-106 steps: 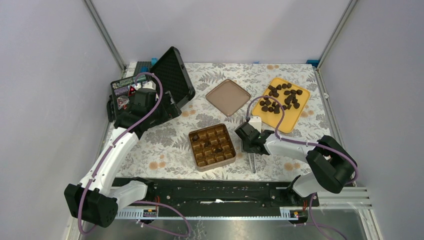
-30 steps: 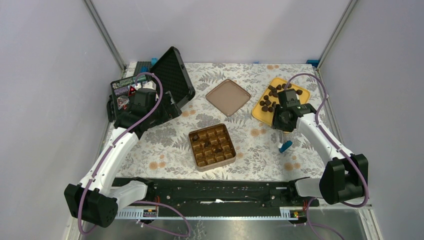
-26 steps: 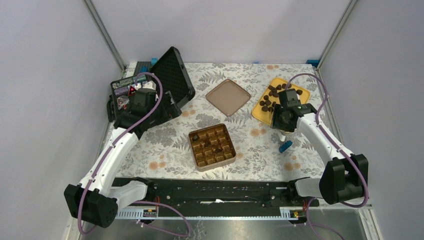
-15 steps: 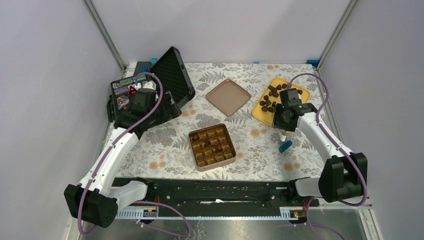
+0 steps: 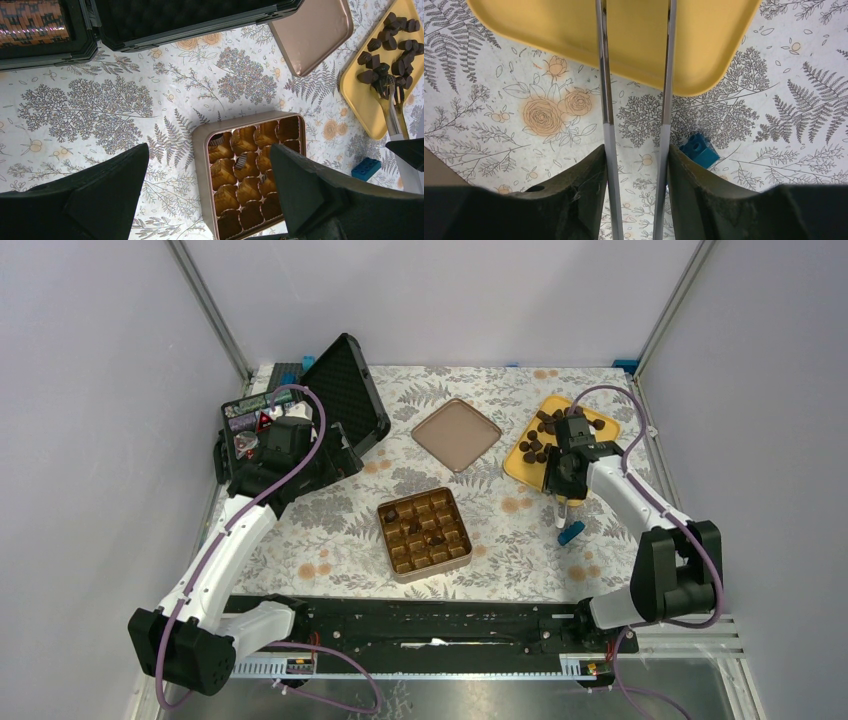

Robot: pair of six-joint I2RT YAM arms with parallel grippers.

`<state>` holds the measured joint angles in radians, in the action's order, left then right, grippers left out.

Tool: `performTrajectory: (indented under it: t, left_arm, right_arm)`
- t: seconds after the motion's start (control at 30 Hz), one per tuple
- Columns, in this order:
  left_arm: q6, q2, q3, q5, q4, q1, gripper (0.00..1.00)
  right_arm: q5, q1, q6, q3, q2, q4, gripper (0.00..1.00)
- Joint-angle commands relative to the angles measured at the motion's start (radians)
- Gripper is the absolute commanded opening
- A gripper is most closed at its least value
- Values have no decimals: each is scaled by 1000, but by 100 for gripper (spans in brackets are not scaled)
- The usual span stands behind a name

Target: Pack the chocolate

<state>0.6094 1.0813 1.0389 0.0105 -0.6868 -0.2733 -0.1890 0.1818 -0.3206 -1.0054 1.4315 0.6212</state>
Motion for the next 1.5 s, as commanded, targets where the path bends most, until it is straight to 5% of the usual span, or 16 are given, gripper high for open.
performTrajectory:
  t: [0.0, 0.17, 0.37, 0.63, 0.97, 1.23, 1.47]
  left_arm:
    - [-10, -18, 27, -4, 24, 5, 99]
    - [-7, -24, 21, -3, 24, 4, 99]
    - [-7, -17, 26, -6, 24, 4, 99]
    - [-16, 12, 50, -6, 28, 5, 99]
    - [-15, 26, 68, -6, 44, 5, 99]
    - [-20, 32, 81, 4, 36, 5, 99]
    - [-14, 30, 84, 28, 31, 5, 99]
  right_arm:
    - [-25, -9, 26, -56, 22, -33, 50]
    - [-1, -11, 18, -53, 20, -49, 38]
    - [-2, -12, -8, -32, -42, -47, 11]
    - [29, -11, -45, -45, -237, 44, 6]
    - [385, 27, 35, -148, -417, 267, 3]
    - [487, 299, 39, -204, -467, 427, 3]
    - [552, 394, 53, -166, -473, 514, 5]
